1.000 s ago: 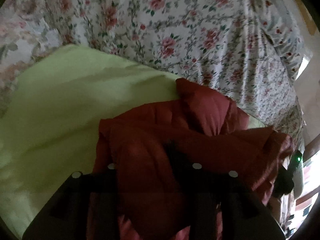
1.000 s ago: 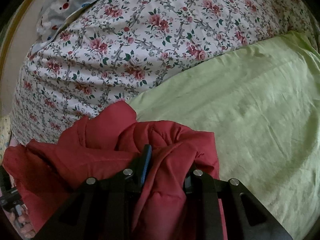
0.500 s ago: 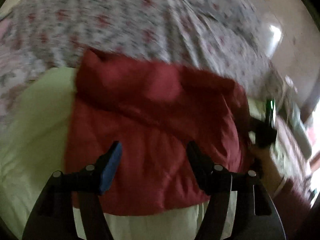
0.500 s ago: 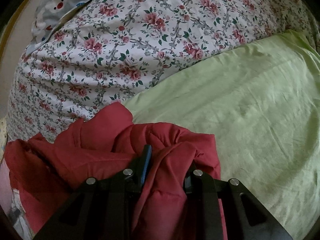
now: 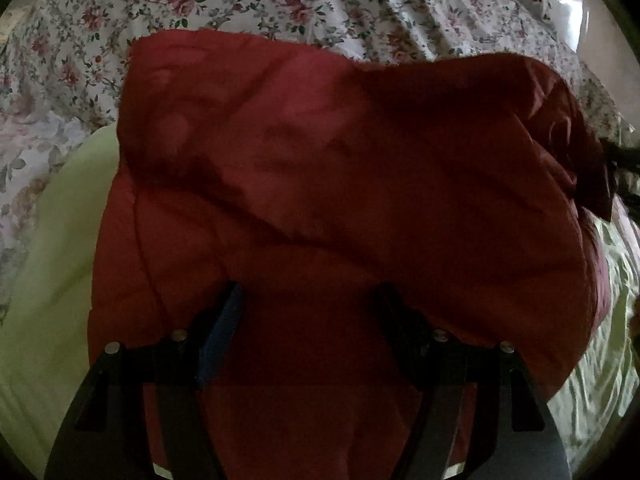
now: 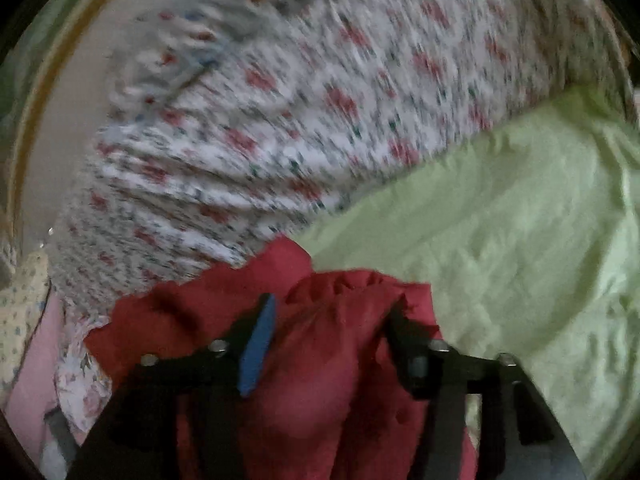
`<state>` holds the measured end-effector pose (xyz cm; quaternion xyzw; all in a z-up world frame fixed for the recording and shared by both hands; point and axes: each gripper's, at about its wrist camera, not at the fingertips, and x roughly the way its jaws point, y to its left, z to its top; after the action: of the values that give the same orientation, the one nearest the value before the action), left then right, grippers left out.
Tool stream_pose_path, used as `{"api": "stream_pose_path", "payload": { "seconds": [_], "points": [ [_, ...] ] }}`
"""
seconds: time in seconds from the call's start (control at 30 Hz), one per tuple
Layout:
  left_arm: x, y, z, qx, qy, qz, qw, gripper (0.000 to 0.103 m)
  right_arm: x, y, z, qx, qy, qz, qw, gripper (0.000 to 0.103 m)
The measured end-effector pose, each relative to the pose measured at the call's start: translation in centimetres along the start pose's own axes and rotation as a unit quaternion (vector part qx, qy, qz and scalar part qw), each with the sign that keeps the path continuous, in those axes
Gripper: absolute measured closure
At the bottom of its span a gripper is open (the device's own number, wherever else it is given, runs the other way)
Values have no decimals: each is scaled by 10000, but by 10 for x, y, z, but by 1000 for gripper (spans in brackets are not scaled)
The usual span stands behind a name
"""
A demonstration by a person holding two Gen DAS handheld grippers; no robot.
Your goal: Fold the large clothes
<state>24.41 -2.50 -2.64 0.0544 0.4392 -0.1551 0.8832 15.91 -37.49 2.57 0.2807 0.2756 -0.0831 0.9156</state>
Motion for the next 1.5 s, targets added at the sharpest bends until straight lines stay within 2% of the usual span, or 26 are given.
{"api": "stream_pose_path", "payload": {
  "seconds": [0.07, 0.13, 0.23, 0.33, 0.43, 0.57, 0.73, 0.9, 1.1, 1.27, 1.5],
  "points": [
    [3, 2, 2, -27, 4, 44, 10000, 34, -24, 16, -6, -356, -152, 137, 9992, 36],
    [5, 0, 4, -63, 7, 77, 10000, 34, -30, 33, -15, -745, -4, 300, 9968, 35],
    [8, 0, 4, -115, -11, 103, 9999, 34, -12, 58, -35, -1440, 627, 464, 9865, 34],
    [11, 6, 5, -125, 0, 100, 9999, 33, 18, 64, -50, -1815, 1082, 231, 9771, 34],
    [16, 13, 10, -164, 22, 122, 9998, 33, 52, 48, -52, -1714, 1371, -104, 9756, 35],
    [29, 24, 19, -251, 40, 306, 9992, 29, 78, 27, -43, -1490, 1361, -235, 9792, 37],
    [45, 41, 30, -559, 143, 273, 9980, 26, 93, 21, -32, -1162, 1451, -299, 9821, 36],
    [37, 45, 27, -655, 87, 150, 9977, 26, 93, 19, -32, -1130, 1426, -304, 9829, 36],
    [-6, 60, 10, -986, -170, -155, 9949, 26, 91, 17, -31, -1122, 1421, -237, 9832, 36],
    [-24, 79, 1, -1189, -169, -315, 9923, 26, 82, 17, -32, -1001, 1267, -162, 9867, 36],
    [-28, 97, -8, -1335, -152, -175, 9908, 26, 60, 20, -31, -967, 1137, -156, 9887, 34]
  ]
}}
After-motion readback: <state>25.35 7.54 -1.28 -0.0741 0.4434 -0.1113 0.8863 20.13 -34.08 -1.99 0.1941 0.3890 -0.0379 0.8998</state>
